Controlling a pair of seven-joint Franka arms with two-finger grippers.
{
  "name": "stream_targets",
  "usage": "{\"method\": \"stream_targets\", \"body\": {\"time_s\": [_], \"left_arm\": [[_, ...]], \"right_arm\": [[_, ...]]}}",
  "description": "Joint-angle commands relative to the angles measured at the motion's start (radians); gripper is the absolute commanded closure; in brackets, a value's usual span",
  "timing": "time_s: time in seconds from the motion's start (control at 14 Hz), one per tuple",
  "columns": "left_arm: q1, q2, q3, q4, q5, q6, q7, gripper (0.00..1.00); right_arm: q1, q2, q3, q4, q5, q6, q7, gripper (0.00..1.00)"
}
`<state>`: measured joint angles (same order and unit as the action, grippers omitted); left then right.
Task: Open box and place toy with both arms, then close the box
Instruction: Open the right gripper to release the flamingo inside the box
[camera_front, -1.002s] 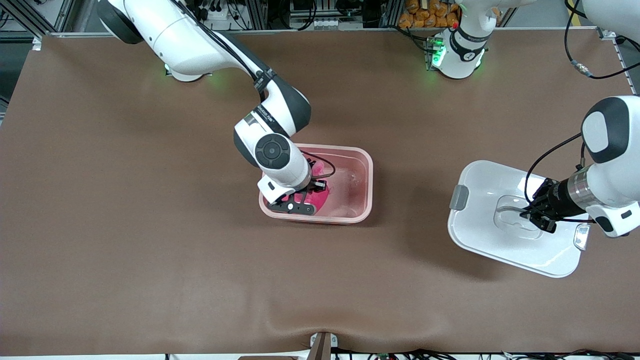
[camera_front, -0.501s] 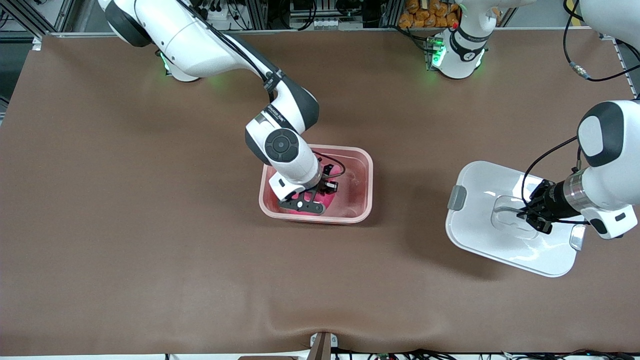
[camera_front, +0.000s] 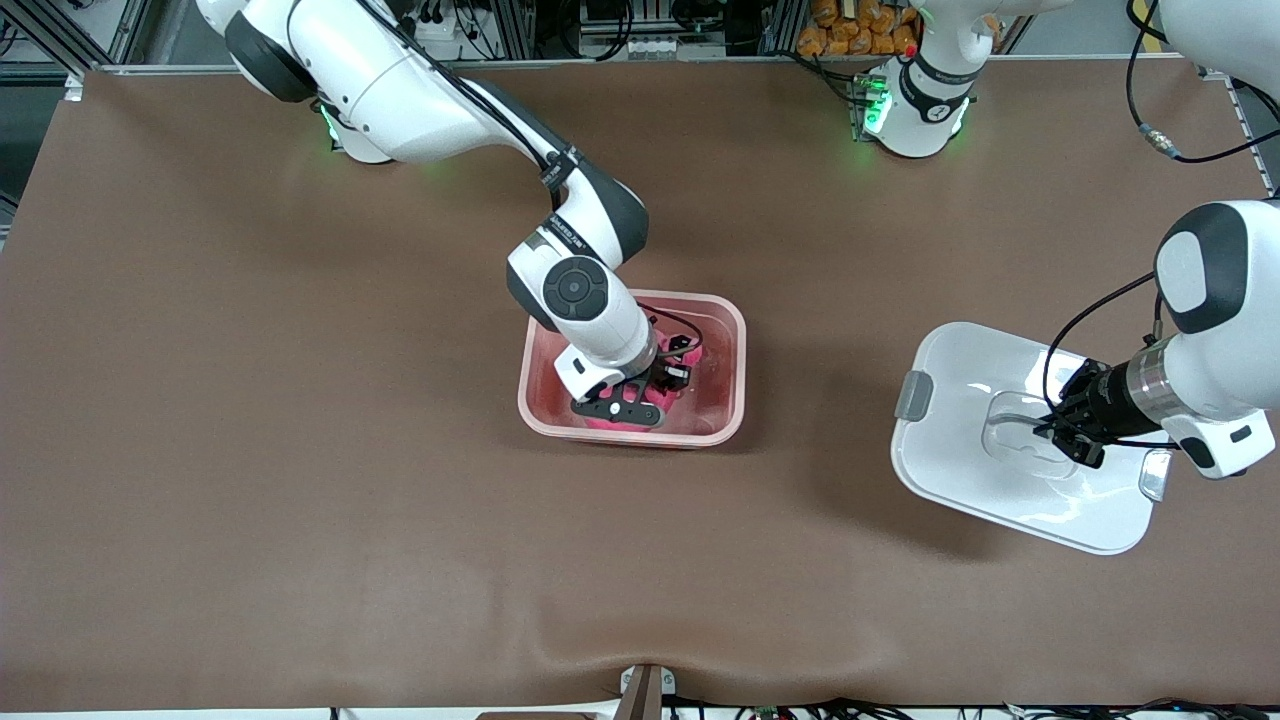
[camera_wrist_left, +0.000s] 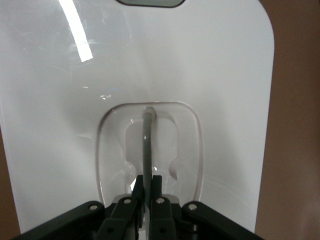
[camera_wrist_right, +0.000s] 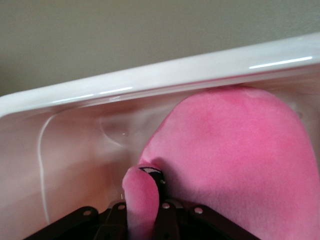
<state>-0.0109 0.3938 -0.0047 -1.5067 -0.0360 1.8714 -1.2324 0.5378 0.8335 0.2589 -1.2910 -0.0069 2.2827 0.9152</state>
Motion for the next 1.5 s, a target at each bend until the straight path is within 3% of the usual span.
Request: {"method": "stream_targets", "body": {"time_s": [0.0, 0.07, 0.14, 1.14, 1.43], "left_arm": [[0.000, -0.006, 0.000, 0.005, -0.002, -0.005, 0.014, 1.00], [0.000, -0.004, 0.000, 0.005, -0.002, -0.005, 0.011, 1.00], [0.000, -0.004, 0.000, 0.005, -0.002, -0.005, 0.011, 1.00], [-0.006, -0.003, 0.000, 0.005, -0.002, -0.005, 0.005, 1.00], [-0.006, -0.003, 0.000, 0.005, -0.002, -0.005, 0.007, 1.00]], "right_arm": [[0.017, 0.049, -0.001, 0.030, -0.024, 0.030, 0.042, 0.95], [0.017, 0.053, -0.001, 0.030, -0.024, 0.043, 0.045, 0.70], [0.019, 0.053, -0.003, 0.030, -0.027, 0.044, 0.045, 0.01], [0.011, 0.041, 0.011, 0.093, -0.028, 0.029, 0.128, 0.00], [0.010, 0.039, 0.013, 0.117, 0.024, 0.029, 0.136, 0.00]]}}
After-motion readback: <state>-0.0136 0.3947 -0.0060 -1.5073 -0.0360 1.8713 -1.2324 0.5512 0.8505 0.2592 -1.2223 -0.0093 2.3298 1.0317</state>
